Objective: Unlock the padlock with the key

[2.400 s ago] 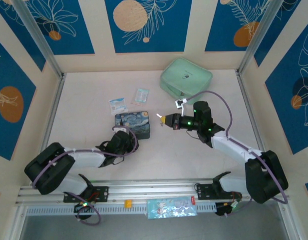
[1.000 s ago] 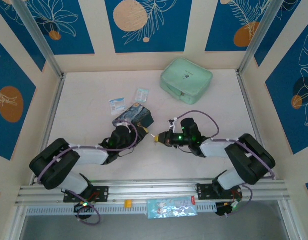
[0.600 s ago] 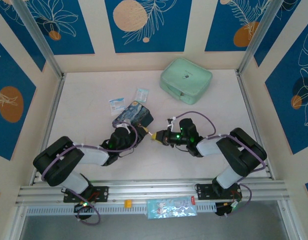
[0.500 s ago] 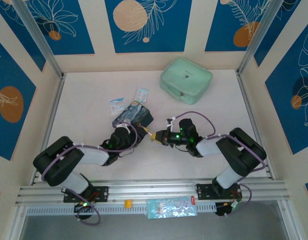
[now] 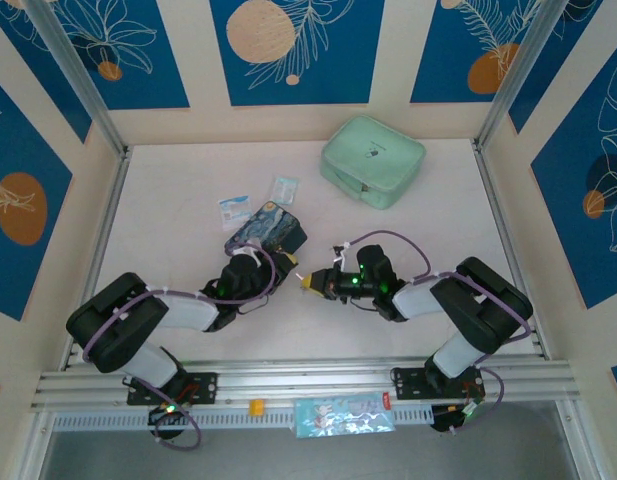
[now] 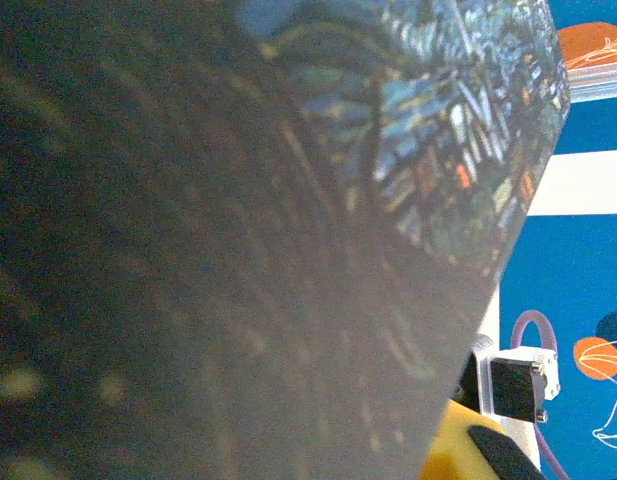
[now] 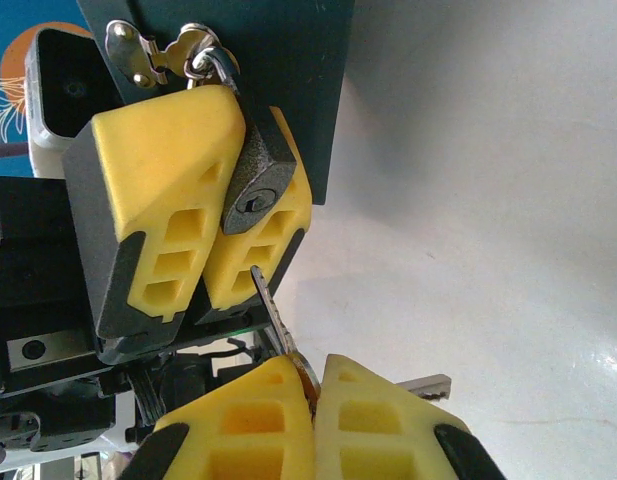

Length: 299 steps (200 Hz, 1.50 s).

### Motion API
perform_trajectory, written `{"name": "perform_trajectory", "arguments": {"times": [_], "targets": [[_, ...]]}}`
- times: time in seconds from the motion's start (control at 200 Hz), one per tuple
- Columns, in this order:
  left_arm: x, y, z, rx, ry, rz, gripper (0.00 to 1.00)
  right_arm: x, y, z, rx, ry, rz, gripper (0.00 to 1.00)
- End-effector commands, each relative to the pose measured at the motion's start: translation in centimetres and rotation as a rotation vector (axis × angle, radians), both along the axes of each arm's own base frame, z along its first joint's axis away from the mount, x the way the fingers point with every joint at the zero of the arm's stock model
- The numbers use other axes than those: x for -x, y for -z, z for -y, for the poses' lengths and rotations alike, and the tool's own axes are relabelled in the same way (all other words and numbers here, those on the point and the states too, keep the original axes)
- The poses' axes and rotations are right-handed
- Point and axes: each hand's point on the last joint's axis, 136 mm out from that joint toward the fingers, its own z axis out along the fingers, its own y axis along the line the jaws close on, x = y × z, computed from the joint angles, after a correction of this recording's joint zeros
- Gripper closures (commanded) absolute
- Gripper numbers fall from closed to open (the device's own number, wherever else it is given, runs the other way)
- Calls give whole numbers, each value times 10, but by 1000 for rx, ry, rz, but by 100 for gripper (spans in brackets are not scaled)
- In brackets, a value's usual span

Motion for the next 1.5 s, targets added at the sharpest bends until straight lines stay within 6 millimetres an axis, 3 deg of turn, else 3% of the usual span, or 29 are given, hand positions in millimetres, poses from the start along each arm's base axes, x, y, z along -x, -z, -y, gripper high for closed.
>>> {"name": "perform_trajectory", "arguments": {"times": [0.0, 0.7, 0.955, 1.491], "targets": [[-8, -20, 1, 53, -25, 47, 100, -7, -9, -6, -22, 8, 27, 100], [-7, -26, 1, 62, -26, 60, 100, -26, -10, -18, -76, 56, 17, 100], [-7, -23, 2, 54, -28, 57, 100, -22, -20, -18, -84, 56, 47, 100], [-10, -23, 2, 48, -39, 58, 100, -15, -15, -7, -24, 69, 46, 100]]}}
